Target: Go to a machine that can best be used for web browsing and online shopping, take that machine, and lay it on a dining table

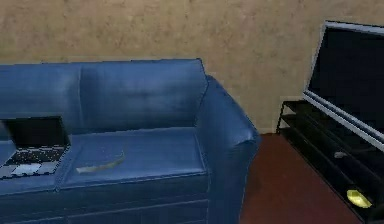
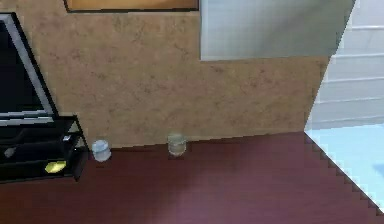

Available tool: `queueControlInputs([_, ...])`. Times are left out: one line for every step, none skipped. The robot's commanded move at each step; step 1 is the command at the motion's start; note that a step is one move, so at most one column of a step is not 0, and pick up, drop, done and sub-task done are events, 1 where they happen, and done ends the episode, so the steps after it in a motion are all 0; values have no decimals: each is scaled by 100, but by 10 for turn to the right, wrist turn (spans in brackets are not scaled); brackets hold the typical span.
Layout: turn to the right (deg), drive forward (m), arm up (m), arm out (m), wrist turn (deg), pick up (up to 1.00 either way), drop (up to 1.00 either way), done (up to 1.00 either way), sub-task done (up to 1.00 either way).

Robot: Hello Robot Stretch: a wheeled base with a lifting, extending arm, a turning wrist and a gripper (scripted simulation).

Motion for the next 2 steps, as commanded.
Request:
queueControlInputs([0,35,0,0,0,0,0,0,0])
queueControlInputs([-450,0,0,0,0,0,0,0,0])
